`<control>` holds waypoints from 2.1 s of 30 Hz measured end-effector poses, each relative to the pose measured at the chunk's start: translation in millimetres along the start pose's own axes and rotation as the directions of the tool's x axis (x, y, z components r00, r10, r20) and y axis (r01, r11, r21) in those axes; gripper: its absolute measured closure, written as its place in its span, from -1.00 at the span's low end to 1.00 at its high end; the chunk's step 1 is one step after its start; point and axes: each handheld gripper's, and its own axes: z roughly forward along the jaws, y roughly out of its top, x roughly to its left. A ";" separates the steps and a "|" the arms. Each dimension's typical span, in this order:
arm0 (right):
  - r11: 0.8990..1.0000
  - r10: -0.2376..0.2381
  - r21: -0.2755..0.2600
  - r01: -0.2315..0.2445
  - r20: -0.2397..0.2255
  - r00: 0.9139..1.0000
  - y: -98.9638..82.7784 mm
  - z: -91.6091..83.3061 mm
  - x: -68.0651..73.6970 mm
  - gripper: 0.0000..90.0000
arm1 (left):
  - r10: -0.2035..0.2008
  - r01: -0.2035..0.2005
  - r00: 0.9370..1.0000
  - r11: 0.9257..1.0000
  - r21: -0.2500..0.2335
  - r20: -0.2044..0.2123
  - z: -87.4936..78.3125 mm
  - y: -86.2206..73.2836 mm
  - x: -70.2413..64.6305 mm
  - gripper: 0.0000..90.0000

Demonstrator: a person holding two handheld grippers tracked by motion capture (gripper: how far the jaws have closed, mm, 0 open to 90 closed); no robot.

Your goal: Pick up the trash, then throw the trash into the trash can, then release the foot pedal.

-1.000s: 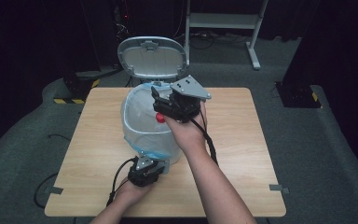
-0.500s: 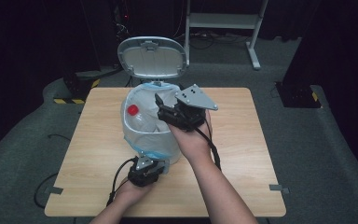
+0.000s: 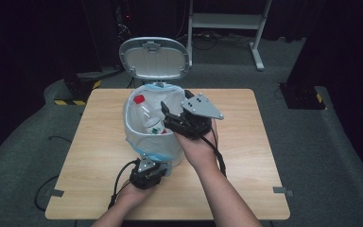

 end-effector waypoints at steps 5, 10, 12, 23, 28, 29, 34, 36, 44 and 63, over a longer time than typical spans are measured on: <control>1.000 -0.008 0.016 0.008 0.013 1.000 -12.4 -5.6 -2.8 -0.45 | -0.001 0.001 1.000 1.000 -0.001 0.001 0.0 -0.1 -0.2 0.35; 0.999 -0.014 0.036 0.013 0.029 0.999 -28.2 -14.2 -7.8 -0.45 | -0.007 0.007 1.000 1.000 -0.007 0.000 0.4 -0.2 -0.7 0.35; 0.999 -0.010 0.045 0.009 0.039 0.999 -35.8 -18.1 -11.2 -0.45 | -0.006 0.006 1.000 1.000 -0.007 -0.001 0.4 -0.3 -0.8 0.35; 0.992 0.003 0.128 -0.015 0.095 0.995 -91.9 -36.8 -33.8 -0.44 | 0.001 -0.001 1.000 1.000 -0.012 -0.012 0.3 -0.1 -1.2 0.35; 0.980 -0.002 0.195 -0.024 0.135 0.991 -125.9 -41.2 -44.9 -0.44 | 0.002 -0.002 1.000 1.000 -0.012 -0.013 0.2 -0.2 -1.3 0.35; 0.977 -0.004 0.210 -0.026 0.139 0.990 -132.7 -42.1 -46.9 -0.44 | 0.001 -0.001 1.000 1.000 -0.012 -0.012 0.3 -0.2 -1.3 0.35; 0.955 -0.013 0.294 -0.036 0.164 0.986 -166.1 -48.7 -57.2 -0.42 | 0.002 -0.002 1.000 1.000 -0.016 -0.016 0.4 -0.3 -1.9 0.35; 0.947 0.008 0.316 -0.061 0.167 0.986 -175.4 -51.5 -62.0 -0.42 | 0.004 -0.004 1.000 1.000 -0.015 -0.017 0.3 -0.3 -1.9 0.35; 0.912 0.047 0.388 -0.132 0.219 0.974 -208.2 -68.4 -89.6 -0.42 | 0.001 -0.001 1.000 1.000 -0.013 -0.014 0.3 -0.1 -1.7 0.35; 0.806 0.095 0.533 -0.258 0.313 0.945 -260.3 -87.6 -139.6 -0.37 | -0.005 0.005 1.000 1.000 -0.009 -0.012 0.0 0.5 -1.9 0.35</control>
